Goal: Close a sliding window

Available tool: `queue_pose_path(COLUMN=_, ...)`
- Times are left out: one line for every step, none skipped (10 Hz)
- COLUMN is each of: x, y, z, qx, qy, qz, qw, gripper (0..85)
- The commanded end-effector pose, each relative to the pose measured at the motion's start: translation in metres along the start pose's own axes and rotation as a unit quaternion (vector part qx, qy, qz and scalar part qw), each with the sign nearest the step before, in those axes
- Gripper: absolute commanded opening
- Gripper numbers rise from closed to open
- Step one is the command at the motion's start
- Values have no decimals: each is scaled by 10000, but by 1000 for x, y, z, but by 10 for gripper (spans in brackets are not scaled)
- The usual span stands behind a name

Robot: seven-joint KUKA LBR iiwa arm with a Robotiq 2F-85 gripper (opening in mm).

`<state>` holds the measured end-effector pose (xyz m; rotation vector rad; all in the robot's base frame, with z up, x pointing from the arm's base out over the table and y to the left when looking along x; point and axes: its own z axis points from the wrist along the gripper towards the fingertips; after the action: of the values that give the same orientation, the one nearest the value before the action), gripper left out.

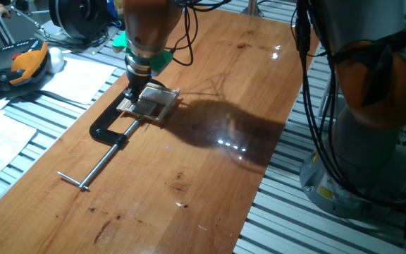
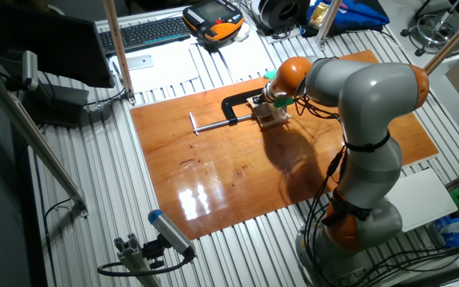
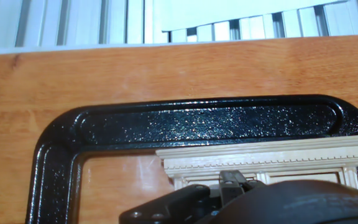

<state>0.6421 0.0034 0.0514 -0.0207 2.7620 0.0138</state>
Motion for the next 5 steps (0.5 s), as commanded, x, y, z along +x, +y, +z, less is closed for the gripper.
queue_pose_path(x=0, y=0, z=0, qx=0, qy=0, qz=-8, qw=10000, gripper=0)
queue_pose_path(x=0, y=0, z=1, qx=0, qy=0, qz=-8, qw=10000, gripper=0)
queue_pose_path(x=0, y=0, z=1, qx=0, qy=0, qz=-16, qw=10000, gripper=0)
queue_pose_path(x=1, y=0, z=1, qx=-14, qy=0, qz=-18, qw=10000, gripper=0)
queue_pose_path(x=1, y=0, z=2, qx=-14, qy=8, qz=-26, qw=10000, gripper=0)
